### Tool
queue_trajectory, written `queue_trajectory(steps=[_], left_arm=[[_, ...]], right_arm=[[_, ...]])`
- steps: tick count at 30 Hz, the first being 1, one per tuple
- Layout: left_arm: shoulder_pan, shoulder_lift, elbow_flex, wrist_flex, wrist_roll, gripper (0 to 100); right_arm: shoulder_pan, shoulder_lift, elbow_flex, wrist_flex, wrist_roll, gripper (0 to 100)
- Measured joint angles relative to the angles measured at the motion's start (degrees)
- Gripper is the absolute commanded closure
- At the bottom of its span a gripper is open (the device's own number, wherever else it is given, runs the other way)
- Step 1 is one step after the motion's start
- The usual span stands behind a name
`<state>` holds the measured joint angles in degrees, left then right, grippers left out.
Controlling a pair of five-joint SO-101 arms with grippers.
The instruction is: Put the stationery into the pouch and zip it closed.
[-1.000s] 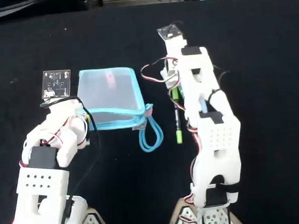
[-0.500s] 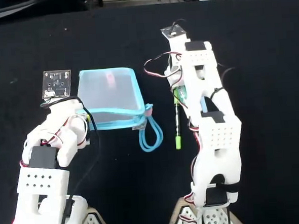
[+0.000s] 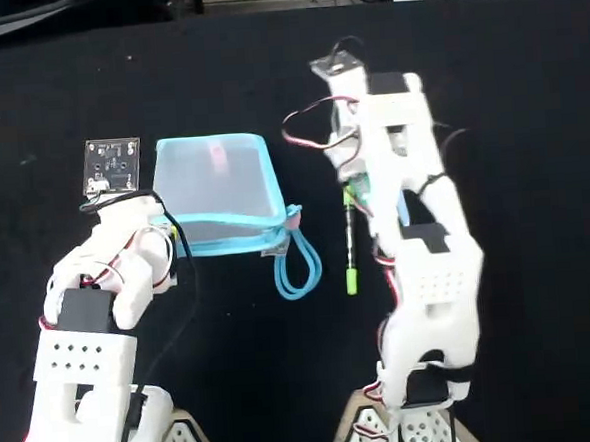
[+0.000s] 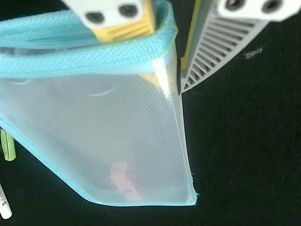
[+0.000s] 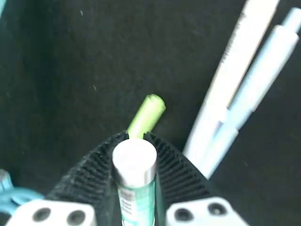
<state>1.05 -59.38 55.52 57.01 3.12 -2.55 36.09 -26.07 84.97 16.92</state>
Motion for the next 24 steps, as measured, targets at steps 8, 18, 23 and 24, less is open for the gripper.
queue_trajectory(steps=[8, 18, 23, 24], left_arm=[[0.0, -0.5, 1.6, -1.9, 0.0, 97], [0.0, -0.6, 1.6, -1.9, 0.0, 97], [0.0, -0.6, 1.6, -1.9, 0.0, 97], [0.0, -0.6, 1.6, -1.9, 0.0, 97]], right_arm=[[13.0, -9.2, 6.7, 1.0, 1.8, 98.8], [29.9, -9.3, 16.6, 0.1, 10.9, 91.4], [32.5, -9.3, 23.8, -4.7, 12.2, 87.9], [33.5, -9.3, 25.4, -6.2, 12.7, 87.9]])
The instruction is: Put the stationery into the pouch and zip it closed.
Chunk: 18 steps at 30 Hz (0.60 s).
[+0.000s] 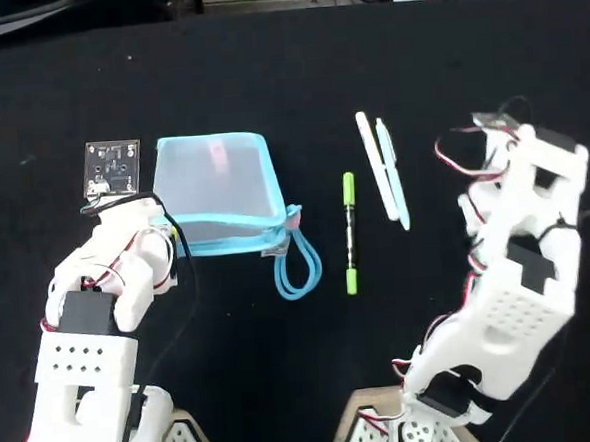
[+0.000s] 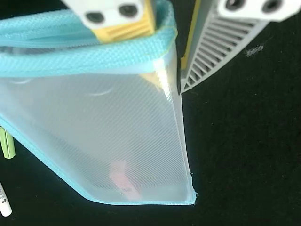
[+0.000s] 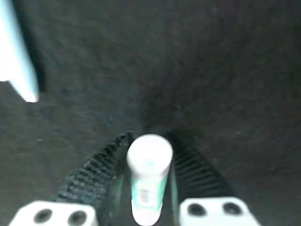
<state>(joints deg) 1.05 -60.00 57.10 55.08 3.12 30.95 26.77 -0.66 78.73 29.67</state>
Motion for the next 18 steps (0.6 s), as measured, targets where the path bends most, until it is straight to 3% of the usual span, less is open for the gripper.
queue_trajectory(steps=[6, 18], left_arm=[[0.0, 0.0, 0.0, 0.0, 0.0, 97], [0.0, 0.0, 0.0, 0.0, 0.0, 97]], right_arm=[[2.4, -1.1, 4.4, -4.9, 2.9, 87.9], [3.2, -2.5, 3.9, -1.9, 3.3, 83.2]])
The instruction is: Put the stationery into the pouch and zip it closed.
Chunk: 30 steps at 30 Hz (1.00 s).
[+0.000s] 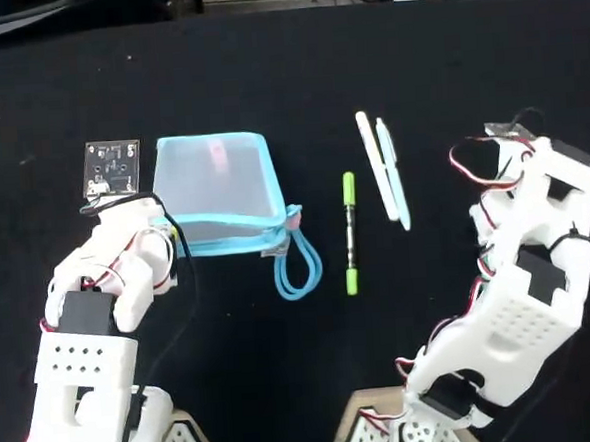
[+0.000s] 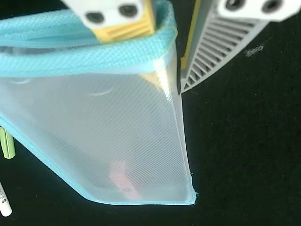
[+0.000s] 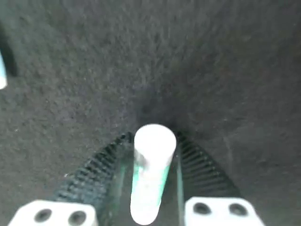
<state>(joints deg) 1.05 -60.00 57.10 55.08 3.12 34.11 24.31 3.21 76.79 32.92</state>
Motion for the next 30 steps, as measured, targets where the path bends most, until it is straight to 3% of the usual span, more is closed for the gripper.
queue_trajectory(steps=[16, 24, 30], left_arm=[[0.0, 0.0, 0.0, 0.0, 0.0, 97], [0.0, 0.0, 0.0, 0.0, 0.0, 97], [0.0, 0.0, 0.0, 0.0, 0.0, 97]], right_arm=[[-0.1, -0.5, 0.4, 0.4, 0.0, 83.3], [-0.4, -1.1, 2.9, -1.4, -0.1, 98.8], [-0.4, -2.1, 3.0, -1.4, -0.1, 98.8]])
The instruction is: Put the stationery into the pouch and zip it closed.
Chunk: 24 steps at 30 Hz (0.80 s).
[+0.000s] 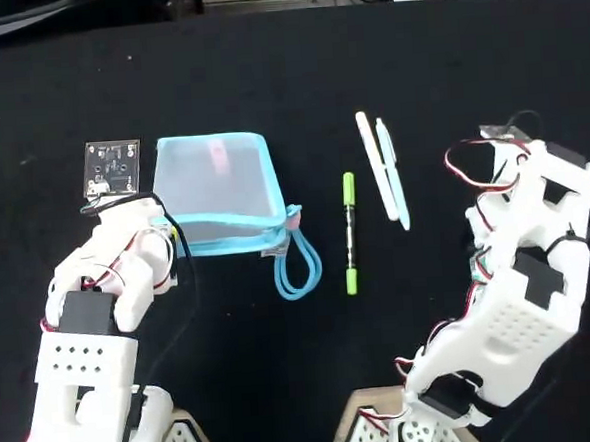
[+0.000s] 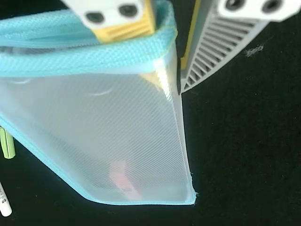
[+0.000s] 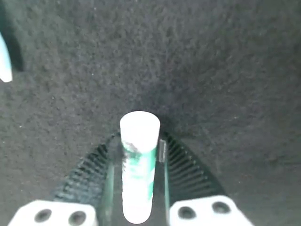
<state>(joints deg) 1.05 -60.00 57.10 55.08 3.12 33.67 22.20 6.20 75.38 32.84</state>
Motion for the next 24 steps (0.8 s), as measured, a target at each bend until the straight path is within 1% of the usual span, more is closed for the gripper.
queue_trajectory(steps=[6, 10, 13, 18, 24], left_arm=[[0.0, 0.0, 0.0, 0.0, 0.0, 97], [0.0, 0.0, 0.0, 0.0, 0.0, 97], [0.0, 0.0, 0.0, 0.0, 0.0, 97], [0.0, 0.0, 0.0, 0.0, 0.0, 97], [0.0, 0.0, 0.0, 0.0, 0.0, 97]], right_arm=[[0.0, -10.5, 2.5, 2.6, 0.0, 98.8], [-0.8, -21.8, 10.2, 2.8, 0.0, 98.8], [-2.7, -31.6, 17.6, 0.6, 0.0, 98.8], [-8.5, -48.1, 28.3, -2.5, -0.3, 98.8], [-20.2, -69.5, 34.3, -2.6, -7.3, 98.5]])
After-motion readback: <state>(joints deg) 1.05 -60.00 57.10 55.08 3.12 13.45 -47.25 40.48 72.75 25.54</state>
